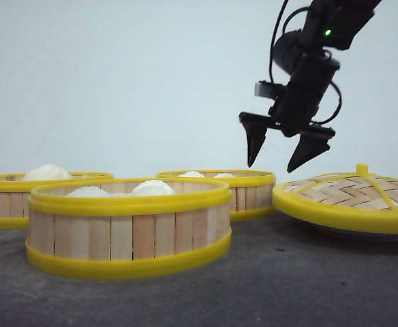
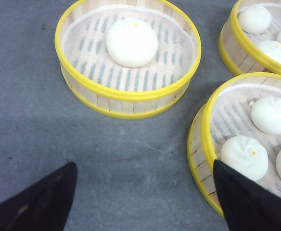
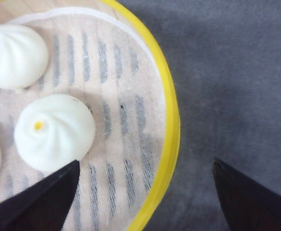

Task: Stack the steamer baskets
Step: 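Lower the right gripper onto the rim of the middle bun basket, then lift the basket with the right gripper over the nearest basket, then lower the held basket onto the nearest basket and open right gripper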

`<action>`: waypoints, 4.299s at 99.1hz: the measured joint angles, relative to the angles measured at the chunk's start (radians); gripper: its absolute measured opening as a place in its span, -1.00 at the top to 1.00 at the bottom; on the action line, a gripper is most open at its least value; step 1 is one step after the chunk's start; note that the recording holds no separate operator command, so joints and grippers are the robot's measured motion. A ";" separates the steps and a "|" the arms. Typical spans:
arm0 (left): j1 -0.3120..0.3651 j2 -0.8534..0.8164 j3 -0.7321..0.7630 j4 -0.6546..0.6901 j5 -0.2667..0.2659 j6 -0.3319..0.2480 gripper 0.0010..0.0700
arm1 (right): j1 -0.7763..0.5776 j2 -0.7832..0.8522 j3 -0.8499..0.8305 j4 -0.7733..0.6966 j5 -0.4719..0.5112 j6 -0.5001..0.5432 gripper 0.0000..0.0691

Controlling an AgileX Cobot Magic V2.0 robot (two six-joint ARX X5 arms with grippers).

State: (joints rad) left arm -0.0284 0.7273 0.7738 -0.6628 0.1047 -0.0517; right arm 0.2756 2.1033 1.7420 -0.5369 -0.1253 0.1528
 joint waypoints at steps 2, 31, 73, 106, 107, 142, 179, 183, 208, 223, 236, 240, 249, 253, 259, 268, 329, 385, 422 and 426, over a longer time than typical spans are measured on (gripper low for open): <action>0.000 0.000 0.000 0.000 0.000 0.000 -0.57 | 0.002 0.003 0.000 0.000 0.004 0.000 -0.55; 0.000 0.000 0.000 0.000 0.000 0.000 -0.57 | 0.006 0.054 0.000 0.010 0.020 0.000 0.23; 0.000 0.000 0.000 0.000 0.000 0.007 -0.57 | 0.007 0.065 0.009 0.076 0.027 0.032 0.91; 0.000 0.000 0.000 0.000 0.000 0.007 -0.57 | 0.028 0.071 0.228 -0.109 0.004 0.036 0.91; 0.000 0.000 0.000 0.000 0.000 0.007 -0.57 | 0.030 0.071 0.236 -0.117 0.006 0.036 0.91; 0.000 0.000 0.000 0.000 0.000 0.008 -0.57 | 0.064 0.071 0.475 -0.427 0.030 0.063 0.91; 0.000 0.000 0.000 0.000 0.000 0.019 -0.57 | 0.096 0.032 0.486 -0.472 0.158 0.072 0.91; 0.000 0.000 0.000 0.000 0.000 0.019 -0.57 | 0.096 0.020 0.486 -0.493 0.156 0.072 0.91; 0.000 0.000 0.000 0.000 0.000 0.026 -0.57 | 0.140 -0.076 0.486 -0.619 0.153 0.072 0.91; 0.000 0.000 0.000 0.000 0.000 0.026 -0.57 | 0.177 -0.133 0.486 -0.670 0.148 0.072 0.91; 0.000 0.000 0.000 0.000 -0.001 0.026 -0.57 | 0.206 -0.180 0.486 -0.702 0.139 0.072 0.91; 0.000 0.000 0.000 0.000 -0.001 0.026 -0.57 | 0.219 -0.192 0.486 -0.716 0.140 0.072 0.91; 0.000 0.000 0.000 0.000 -0.001 0.026 -0.57 | 0.240 -0.220 0.454 -0.712 0.145 0.072 0.91; 0.000 0.000 0.000 0.000 -0.001 0.026 -0.57 | 0.251 -0.233 0.423 -0.695 0.145 0.072 0.91; 0.000 0.000 0.000 0.000 -0.001 0.026 -0.57 | 0.269 -0.251 0.369 -0.665 0.143 0.072 0.91; 0.000 0.000 0.000 0.000 -0.001 0.026 -0.57 | 0.288 -0.286 0.259 -0.601 0.134 0.072 0.91; 0.000 0.000 0.000 0.000 -0.001 0.026 -0.57 | 0.312 -0.395 -0.281 -0.125 -0.012 0.045 0.91; 0.000 0.000 0.000 0.000 -0.001 0.026 -0.57 | 0.369 -0.389 -0.301 -0.045 -0.013 0.040 0.91; 0.000 0.000 0.000 -0.003 -0.001 0.026 -0.57 | 0.380 -0.355 -0.301 -0.030 0.014 0.039 0.91; 0.000 0.000 0.000 -0.005 -0.001 0.026 -0.57 | 0.379 -0.348 -0.301 -0.030 0.018 0.039 0.91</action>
State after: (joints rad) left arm -0.0284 0.7269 0.7738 -0.6674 0.1036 -0.0254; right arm 0.6544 1.7557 1.4410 -0.5671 -0.1074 0.1913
